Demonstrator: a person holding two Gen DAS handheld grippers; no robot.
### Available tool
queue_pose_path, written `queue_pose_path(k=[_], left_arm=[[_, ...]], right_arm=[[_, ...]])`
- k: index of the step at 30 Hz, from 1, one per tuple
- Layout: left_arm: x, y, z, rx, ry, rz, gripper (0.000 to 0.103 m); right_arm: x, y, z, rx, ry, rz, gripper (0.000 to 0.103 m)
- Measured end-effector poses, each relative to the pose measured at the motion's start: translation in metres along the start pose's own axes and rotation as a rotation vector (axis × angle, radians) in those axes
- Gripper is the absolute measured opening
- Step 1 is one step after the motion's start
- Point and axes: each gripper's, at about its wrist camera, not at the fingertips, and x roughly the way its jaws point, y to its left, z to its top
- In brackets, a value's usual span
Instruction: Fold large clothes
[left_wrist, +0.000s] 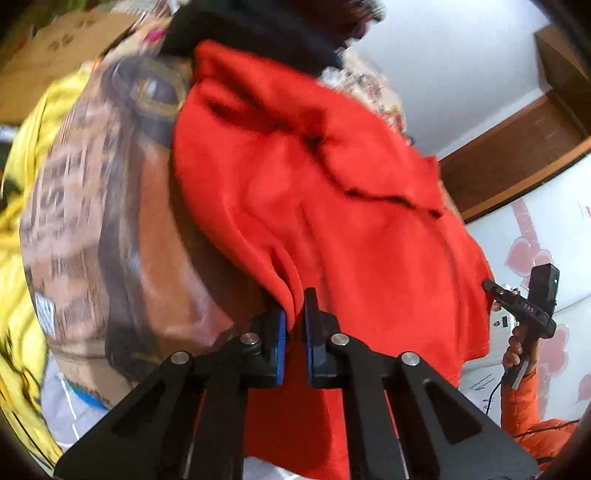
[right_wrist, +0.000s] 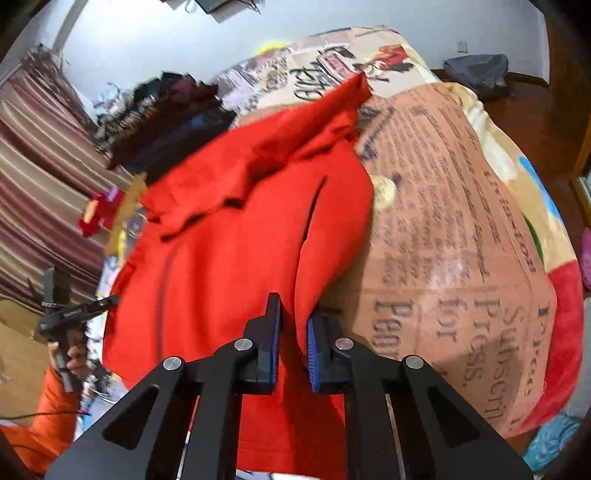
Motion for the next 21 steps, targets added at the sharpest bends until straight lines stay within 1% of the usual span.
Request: queue_pose_path(k=[3,6,9,11,14,17,19,21], left_arm=[[-0.021,-0.017,0.017,0.040,-0.061,0.005,0.006],[-0.048,-0.038,0.040,0.080,-0.156,-0.008,0.006],[-0.065,-0.051,0.065,0.107,-0.240,0.010,0.006],[-0.068,-0.051,0.083,0.103,-0.278,0.036,0.006],[-0.065,-0.042,0.103,0.087,-0.313,0.096,0.006],[-0.048,-0.024,0.123,0.054,-0.330,0.173,0.006],[-0.029,-0.013,0.134,0.037,-0.326,0.223,0.006],[-0.011,-0.002,0.143,0.017,-0.306,0.260,0.006]], right_arm=[[-0.005,0.018,0.018,-0.052,-0.032,0.011,0.010],[-0.010,0.033,0.040,-0.090,-0.080,0.029,0.010],[-0.013,0.044,0.066,-0.125,-0.142,0.015,0.010],[-0.013,0.043,0.082,-0.130,-0.182,-0.008,0.010],[-0.007,0.032,0.106,-0.090,-0.226,-0.034,0.009],[0.008,0.016,0.121,-0.052,-0.237,-0.084,0.009],[0.026,0.005,0.132,-0.032,-0.226,-0.127,0.009],[0.038,-0.005,0.140,-0.010,-0.200,-0.137,0.009]])
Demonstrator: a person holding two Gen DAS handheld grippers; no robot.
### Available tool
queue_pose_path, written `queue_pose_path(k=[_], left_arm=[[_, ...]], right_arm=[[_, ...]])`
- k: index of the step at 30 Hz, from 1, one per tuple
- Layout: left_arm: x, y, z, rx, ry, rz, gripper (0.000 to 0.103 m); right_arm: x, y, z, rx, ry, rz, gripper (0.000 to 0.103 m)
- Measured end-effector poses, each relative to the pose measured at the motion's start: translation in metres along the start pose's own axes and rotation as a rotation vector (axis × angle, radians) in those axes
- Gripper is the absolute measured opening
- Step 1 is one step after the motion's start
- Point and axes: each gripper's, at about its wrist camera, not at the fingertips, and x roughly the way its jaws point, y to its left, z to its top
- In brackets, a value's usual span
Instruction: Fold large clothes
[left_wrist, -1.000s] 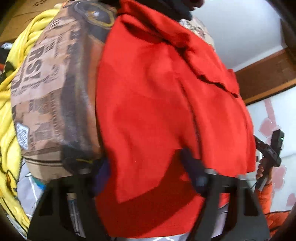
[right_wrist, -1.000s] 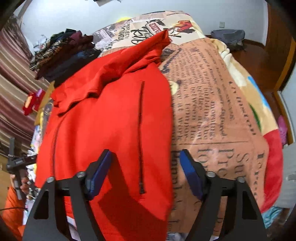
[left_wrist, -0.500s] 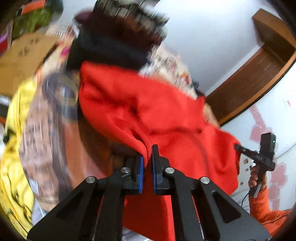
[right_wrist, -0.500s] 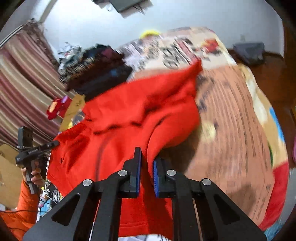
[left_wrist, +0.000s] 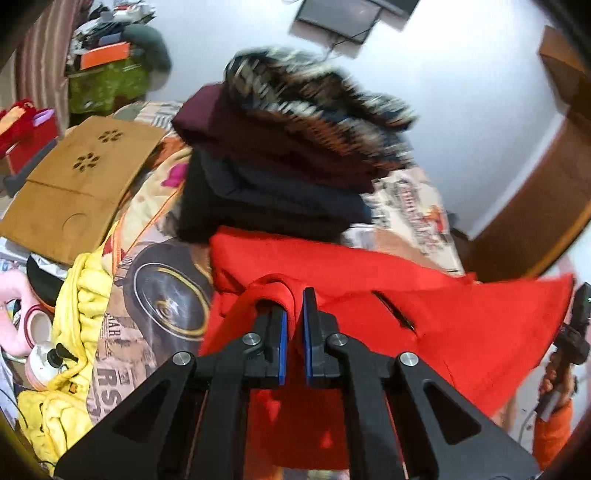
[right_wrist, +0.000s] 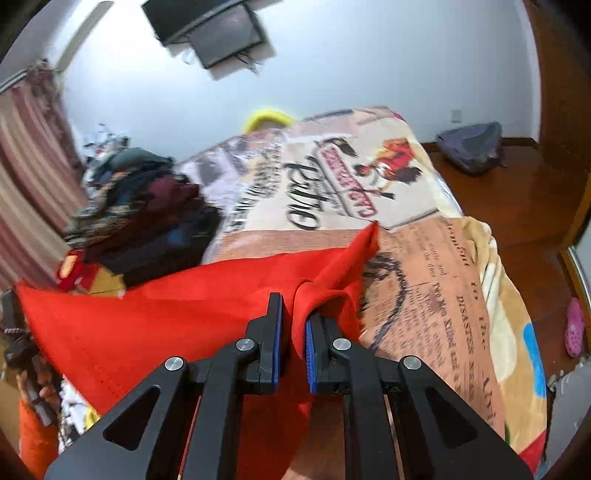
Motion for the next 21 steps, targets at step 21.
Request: queue_pose_path(k=[21], left_arm=[[0.082,0.031,-0.055,0.069,0.327,0.003,0.043]], right_arm=[[0.043,-0.042,-0.019,0.100,0.198,0.021,0.043]])
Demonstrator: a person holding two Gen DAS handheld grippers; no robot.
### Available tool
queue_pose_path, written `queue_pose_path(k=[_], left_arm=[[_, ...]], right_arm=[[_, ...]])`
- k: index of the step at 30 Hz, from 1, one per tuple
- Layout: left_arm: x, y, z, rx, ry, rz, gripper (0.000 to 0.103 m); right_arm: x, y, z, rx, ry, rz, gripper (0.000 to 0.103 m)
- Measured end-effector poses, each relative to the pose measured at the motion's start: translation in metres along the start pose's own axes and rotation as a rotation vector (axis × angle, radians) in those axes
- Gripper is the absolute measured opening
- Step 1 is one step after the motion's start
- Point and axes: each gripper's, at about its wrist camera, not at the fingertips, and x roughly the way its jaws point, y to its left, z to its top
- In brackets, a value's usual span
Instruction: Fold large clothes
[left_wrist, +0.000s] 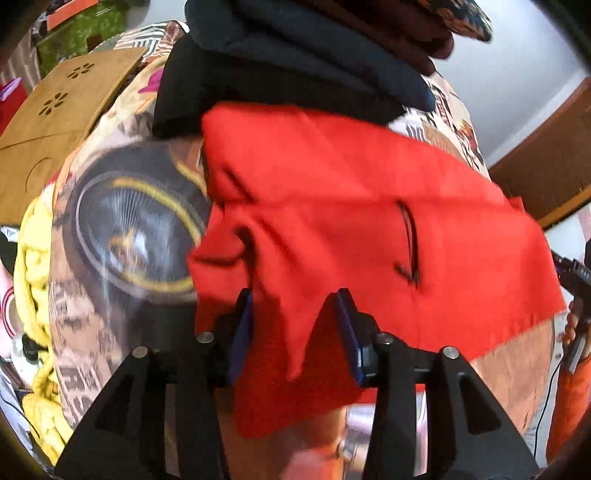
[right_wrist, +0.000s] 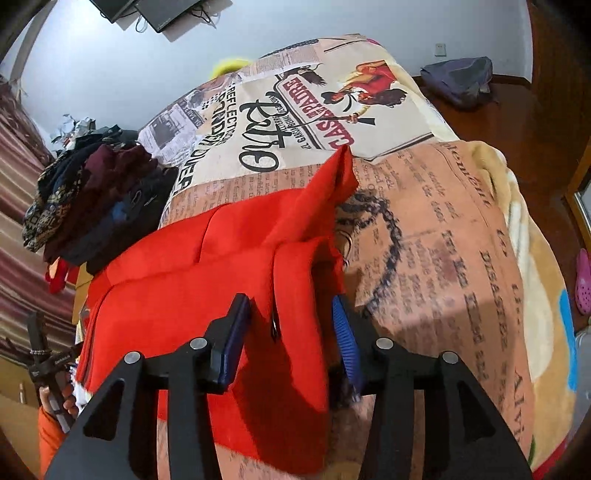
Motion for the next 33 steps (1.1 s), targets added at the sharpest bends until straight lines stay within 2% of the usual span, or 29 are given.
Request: queue_pose_path(k=[2,7,9,10,11,12,13,14,15,16,20,25,26,29,33], left_arm=[[0.001,0.003,-0.011,-0.010,0.013,-0.013,0.043],[0.000,0.013,-0.036,-0.070,0.016,-0.101,0.043],[-0.003,0.016,-0.046,-0.102,-0.010,-0.175,0.043],[-0.003,0.016,-0.049,-0.113,-0.013,-0.205,0.038],[-0.003,0.015,-0.053,-0.123,-0.017,-0.229,0.024],[-0.003,0.012,-0.057,-0.123,-0.018,-0.234,0.019],[-0.004,0.010,-0.059,-0.119,-0.020,-0.227,0.010],[-0.006,0.007,-0.061,-0.113,-0.025,-0.220,0.005],[-0.009,0.005,-0.062,-0.106,-0.030,-0.216,0.005],[-0.012,0.003,-0.062,-0.101,-0.036,-0.213,0.003],[-0.039,-0.003,-0.048,-0.086,-0.091,-0.262,0.003],[-0.079,-0.008,-0.001,-0.086,-0.218,-0.326,0.002],[-0.083,-0.009,0.009,-0.083,-0.238,-0.319,0.002],[-0.089,-0.014,0.044,-0.050,-0.306,-0.212,0.002],[-0.073,-0.004,0.078,-0.074,-0.330,-0.075,0.002]], right_arm=[[0.000,-0.001,-0.005,0.004,0.019,0.016,0.043],[0.002,0.004,-0.028,-0.019,0.080,0.064,0.043],[0.001,0.009,-0.036,-0.038,0.061,0.060,0.043],[0.000,0.011,-0.039,-0.049,0.042,0.045,0.043],[-0.001,0.012,-0.041,-0.044,0.026,0.038,0.043],[-0.002,0.012,-0.043,-0.036,0.018,0.038,0.040],[-0.002,0.013,-0.044,-0.032,0.019,0.042,0.031],[-0.003,0.015,-0.045,-0.032,0.026,0.044,0.026],[-0.004,0.017,-0.045,-0.039,0.033,0.045,0.018],[-0.005,0.020,-0.044,-0.052,0.033,0.043,0.016],[-0.019,0.030,-0.027,-0.064,0.005,0.091,0.012],[-0.023,0.037,0.015,-0.045,-0.060,0.150,0.009],[-0.023,0.039,0.025,-0.045,-0.081,0.151,0.009],[-0.018,0.042,0.051,-0.025,-0.125,0.137,0.009],[0.000,0.044,0.078,-0.035,-0.176,0.044,0.009]])
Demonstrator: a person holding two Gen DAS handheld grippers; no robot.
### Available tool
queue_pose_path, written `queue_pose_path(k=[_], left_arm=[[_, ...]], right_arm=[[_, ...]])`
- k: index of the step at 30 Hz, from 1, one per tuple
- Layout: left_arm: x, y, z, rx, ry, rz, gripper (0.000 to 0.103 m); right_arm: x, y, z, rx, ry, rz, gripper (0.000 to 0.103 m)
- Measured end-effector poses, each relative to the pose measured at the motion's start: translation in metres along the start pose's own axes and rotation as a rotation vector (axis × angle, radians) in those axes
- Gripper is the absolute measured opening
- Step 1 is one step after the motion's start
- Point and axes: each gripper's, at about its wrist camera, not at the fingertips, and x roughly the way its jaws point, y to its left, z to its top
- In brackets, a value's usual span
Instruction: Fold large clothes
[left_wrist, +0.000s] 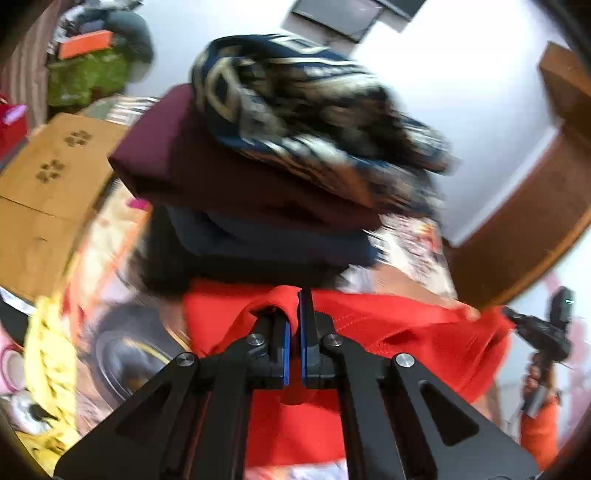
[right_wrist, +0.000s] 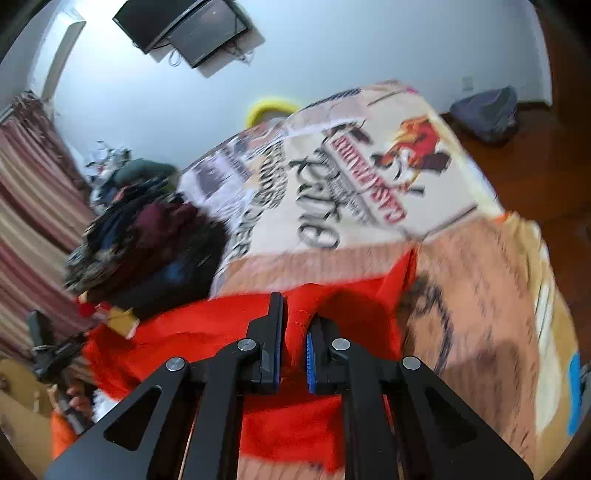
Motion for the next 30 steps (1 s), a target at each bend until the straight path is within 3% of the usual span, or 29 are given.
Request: queue_pose_path(k=[3,7,9,11,13,16,19,23,26,30], left_arm=[[0.025,0.013,0.009,-0.014,0.003,0.131,0.002],[0.045,0.025,0.002,-0.057,0.060,0.133,0.004],[0.045,0.023,-0.003,-0.042,0.069,0.148,0.011],[0.039,0.019,-0.006,-0.009,0.060,0.179,0.034],[0.029,0.011,-0.005,0.029,0.031,0.178,0.046],[0.008,0.000,-0.004,0.086,0.001,0.155,0.053],[-0.011,-0.013,-0.012,0.149,-0.016,0.183,0.068],[-0.015,-0.008,-0.034,0.169,0.036,0.197,0.072],[-0.007,0.015,-0.059,0.105,0.118,0.204,0.072],[0.001,0.047,-0.092,-0.051,0.226,0.133,0.072]], right_arm=[[0.014,-0.005,0.006,0.010,-0.024,-0.045,0.009],[0.022,-0.011,0.010,0.076,-0.004,-0.041,0.016],[0.016,-0.007,0.010,0.072,-0.019,-0.083,0.024],[0.003,0.000,0.009,0.039,-0.063,-0.122,0.034],[-0.011,0.009,0.010,-0.013,-0.108,-0.154,0.046],[-0.024,0.019,0.009,-0.082,-0.116,-0.170,0.061],[-0.031,0.023,0.000,-0.136,-0.074,-0.191,0.074],[-0.026,0.014,-0.026,-0.169,0.044,-0.210,0.074],[-0.018,-0.002,-0.048,-0.148,0.129,-0.219,0.074],[-0.004,-0.024,-0.074,-0.099,0.231,-0.201,0.074]])
